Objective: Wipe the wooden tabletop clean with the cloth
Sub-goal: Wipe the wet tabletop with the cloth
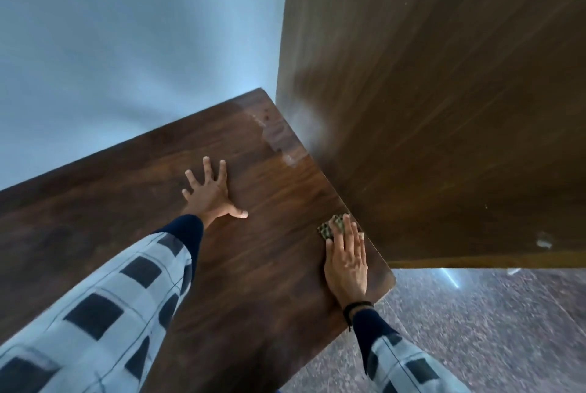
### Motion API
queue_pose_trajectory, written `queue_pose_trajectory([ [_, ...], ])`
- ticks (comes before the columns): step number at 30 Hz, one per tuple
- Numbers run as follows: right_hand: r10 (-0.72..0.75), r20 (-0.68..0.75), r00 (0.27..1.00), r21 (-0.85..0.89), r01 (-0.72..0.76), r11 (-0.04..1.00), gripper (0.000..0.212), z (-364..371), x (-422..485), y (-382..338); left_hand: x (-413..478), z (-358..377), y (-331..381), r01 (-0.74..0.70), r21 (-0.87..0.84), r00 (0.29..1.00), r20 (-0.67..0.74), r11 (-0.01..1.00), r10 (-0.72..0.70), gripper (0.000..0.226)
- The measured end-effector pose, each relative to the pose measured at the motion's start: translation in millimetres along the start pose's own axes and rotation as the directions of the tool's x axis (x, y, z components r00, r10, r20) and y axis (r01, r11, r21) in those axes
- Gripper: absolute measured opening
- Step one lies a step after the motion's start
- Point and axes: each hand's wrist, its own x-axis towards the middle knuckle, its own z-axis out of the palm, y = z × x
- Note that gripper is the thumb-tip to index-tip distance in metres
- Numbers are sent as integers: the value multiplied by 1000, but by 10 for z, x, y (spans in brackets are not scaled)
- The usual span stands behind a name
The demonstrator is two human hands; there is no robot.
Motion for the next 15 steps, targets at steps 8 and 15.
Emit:
queue_pose_trajectory([
  [8, -442, 204, 874, 19, 448, 894, 46, -32, 1138, -536, 184, -188, 102, 36, 31, 995, 94, 999, -39, 151],
  [15, -362, 181, 915, 77, 353, 932, 47, -139, 1839, -949, 226, -147, 37, 9, 20, 998, 58, 1000, -10, 152],
])
